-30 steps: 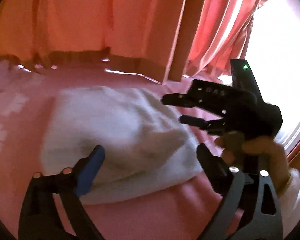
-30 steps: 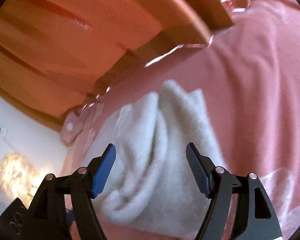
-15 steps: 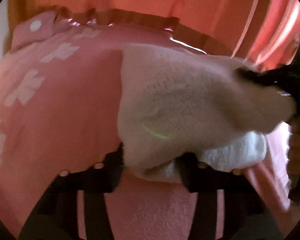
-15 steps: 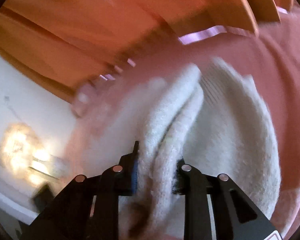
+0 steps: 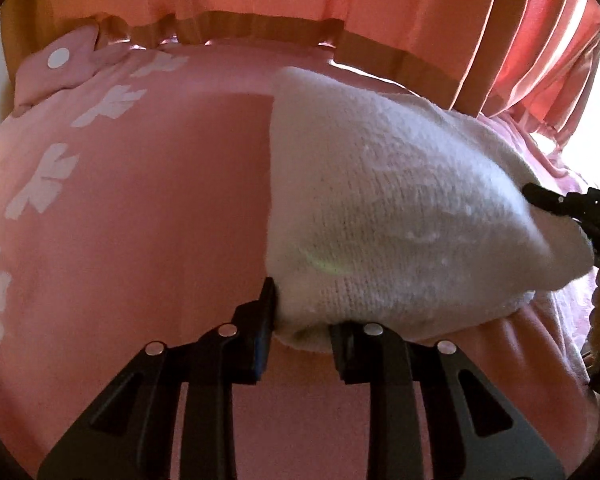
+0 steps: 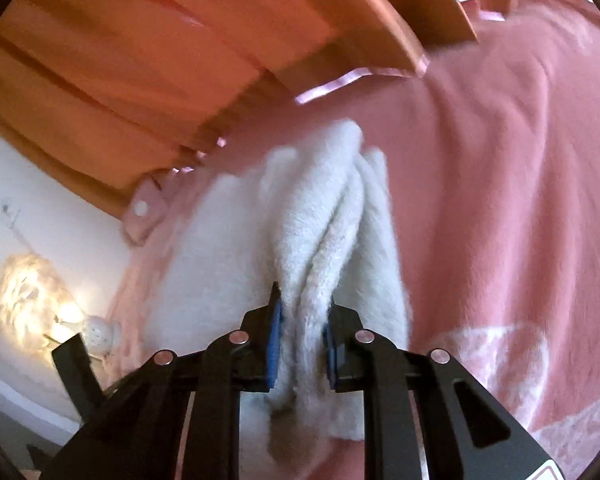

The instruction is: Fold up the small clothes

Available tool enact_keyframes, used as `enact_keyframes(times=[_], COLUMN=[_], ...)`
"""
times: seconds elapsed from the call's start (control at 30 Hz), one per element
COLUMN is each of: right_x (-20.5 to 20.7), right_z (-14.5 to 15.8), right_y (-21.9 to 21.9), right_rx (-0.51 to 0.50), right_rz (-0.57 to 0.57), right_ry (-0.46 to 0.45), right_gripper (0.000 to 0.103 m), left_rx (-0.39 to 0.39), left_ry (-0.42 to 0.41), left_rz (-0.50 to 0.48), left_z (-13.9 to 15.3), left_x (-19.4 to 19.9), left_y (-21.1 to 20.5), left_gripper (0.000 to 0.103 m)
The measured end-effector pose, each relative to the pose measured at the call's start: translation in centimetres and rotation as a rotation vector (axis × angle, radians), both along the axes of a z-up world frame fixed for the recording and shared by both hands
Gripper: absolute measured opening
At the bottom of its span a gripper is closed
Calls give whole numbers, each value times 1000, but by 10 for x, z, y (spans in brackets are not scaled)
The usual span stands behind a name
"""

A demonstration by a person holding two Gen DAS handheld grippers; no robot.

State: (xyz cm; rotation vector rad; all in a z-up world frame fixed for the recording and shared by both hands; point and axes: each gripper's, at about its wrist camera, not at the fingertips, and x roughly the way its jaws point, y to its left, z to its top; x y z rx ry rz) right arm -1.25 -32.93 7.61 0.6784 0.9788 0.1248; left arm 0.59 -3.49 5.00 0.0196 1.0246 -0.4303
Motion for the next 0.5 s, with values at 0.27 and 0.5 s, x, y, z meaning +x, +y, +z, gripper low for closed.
enact_keyframes(times=[0.27,0.5], right_x=[-13,18], right_z=[15,36], right_y=[1,1], right_rx=[-152,-83], right_rz=[-57,-49], right_ry=[25,-51], right_gripper=[35,60], left_rx=[-41,-168], left_ry=[9,-76], left_rz=[-46,-39], left_z=[28,82], left_x=[-14,-6], left_y=[7,8], left_gripper=[28,61])
